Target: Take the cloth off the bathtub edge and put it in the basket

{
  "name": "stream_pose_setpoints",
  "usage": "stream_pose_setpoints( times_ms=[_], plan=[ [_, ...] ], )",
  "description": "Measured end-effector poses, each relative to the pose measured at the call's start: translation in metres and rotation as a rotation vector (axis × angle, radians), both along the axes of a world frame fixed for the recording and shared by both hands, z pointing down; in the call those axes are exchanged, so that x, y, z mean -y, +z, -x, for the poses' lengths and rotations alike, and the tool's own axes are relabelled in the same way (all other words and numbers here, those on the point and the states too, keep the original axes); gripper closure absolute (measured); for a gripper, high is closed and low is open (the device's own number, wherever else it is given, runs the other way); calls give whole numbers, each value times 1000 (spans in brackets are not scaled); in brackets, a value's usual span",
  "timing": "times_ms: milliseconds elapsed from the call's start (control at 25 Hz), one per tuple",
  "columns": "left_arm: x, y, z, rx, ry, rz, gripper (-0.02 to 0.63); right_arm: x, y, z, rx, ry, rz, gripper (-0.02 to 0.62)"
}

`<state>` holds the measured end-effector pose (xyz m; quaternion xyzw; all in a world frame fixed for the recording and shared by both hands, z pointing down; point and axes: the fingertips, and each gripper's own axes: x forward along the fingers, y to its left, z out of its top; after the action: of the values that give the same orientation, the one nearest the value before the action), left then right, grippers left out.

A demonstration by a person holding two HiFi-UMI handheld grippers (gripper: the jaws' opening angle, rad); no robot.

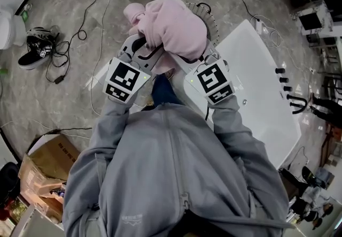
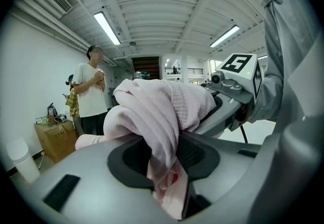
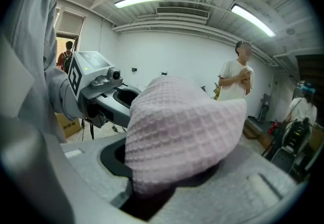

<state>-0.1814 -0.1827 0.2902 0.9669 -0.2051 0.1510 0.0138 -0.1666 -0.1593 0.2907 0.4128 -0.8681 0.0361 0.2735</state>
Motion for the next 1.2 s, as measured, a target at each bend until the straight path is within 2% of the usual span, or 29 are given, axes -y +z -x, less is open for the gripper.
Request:
stream_pose_setpoints(
  times_ms=[520, 880, 1200],
  plan=[
    [97, 15, -84, -13, 164, 9, 477, 95, 16, -80, -2, 161, 4, 416],
    [131, 17, -157, -9, 287, -2, 477, 128, 18, -150, 1, 283, -10, 416],
    [148, 19, -201, 2, 412, 13, 477, 144, 19, -191, 7, 400, 5, 416]
  ],
)
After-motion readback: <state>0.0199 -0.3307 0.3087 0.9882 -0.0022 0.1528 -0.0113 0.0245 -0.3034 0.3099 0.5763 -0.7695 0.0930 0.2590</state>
